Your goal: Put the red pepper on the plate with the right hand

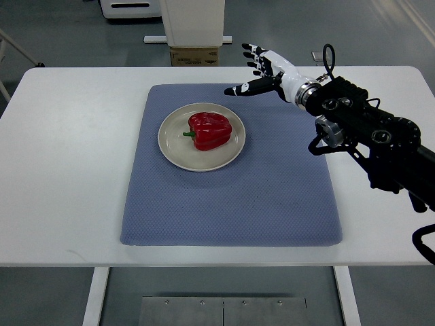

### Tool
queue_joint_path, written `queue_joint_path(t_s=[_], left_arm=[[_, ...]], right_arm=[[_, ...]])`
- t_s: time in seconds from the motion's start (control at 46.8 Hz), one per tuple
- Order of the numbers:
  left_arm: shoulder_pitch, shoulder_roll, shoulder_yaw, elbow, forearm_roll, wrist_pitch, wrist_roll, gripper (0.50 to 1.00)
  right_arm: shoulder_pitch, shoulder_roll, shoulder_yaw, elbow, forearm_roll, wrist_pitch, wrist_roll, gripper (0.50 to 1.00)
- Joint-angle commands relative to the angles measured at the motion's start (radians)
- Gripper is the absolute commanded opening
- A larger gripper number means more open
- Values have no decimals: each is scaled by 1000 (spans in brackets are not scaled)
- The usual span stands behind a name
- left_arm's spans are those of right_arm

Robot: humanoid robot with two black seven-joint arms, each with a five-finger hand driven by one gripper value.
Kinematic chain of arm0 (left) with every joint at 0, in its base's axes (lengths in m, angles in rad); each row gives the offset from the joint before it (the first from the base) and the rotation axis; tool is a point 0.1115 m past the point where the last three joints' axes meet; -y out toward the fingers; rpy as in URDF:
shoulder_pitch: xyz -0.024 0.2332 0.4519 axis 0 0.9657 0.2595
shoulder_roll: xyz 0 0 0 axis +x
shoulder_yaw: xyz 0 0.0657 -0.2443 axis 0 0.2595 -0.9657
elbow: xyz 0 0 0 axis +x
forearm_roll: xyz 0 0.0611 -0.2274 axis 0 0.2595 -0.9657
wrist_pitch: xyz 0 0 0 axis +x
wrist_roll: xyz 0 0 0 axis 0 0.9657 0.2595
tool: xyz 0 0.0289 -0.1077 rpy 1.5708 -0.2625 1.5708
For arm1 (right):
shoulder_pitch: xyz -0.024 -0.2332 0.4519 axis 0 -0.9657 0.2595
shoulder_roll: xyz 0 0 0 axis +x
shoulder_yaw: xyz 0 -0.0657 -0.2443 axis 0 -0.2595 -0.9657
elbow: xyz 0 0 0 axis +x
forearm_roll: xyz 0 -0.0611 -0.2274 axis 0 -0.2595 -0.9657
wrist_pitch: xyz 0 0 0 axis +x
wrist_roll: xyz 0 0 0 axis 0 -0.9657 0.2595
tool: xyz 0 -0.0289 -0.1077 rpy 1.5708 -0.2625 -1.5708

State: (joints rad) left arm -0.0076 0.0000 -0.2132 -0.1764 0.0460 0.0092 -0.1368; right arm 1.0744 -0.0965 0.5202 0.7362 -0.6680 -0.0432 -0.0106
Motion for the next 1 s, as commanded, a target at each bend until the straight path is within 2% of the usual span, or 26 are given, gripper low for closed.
queue_joint_path(t_s=[0.0,0.278,0.428,0.684,0.984], left_arm=[[0,0,0,0,0,0,0,1000],[0,0,0,0,0,0,0,1000],[0,0,0,0,0,0,0,1000],[0,0,0,0,0,0,0,1000],[0,0,0,0,0,0,0,1000]], right_arm=[[-17,-15,40,0,-1,0,-6,1000],[-105,-35,216,2,-1,2,-64,1000],[-152,-34,326,2,-1,2,-68,1000],[-217,-25,465,2,1,0,-49,1000],[-286,-16,584,17,1,0,21,1000]])
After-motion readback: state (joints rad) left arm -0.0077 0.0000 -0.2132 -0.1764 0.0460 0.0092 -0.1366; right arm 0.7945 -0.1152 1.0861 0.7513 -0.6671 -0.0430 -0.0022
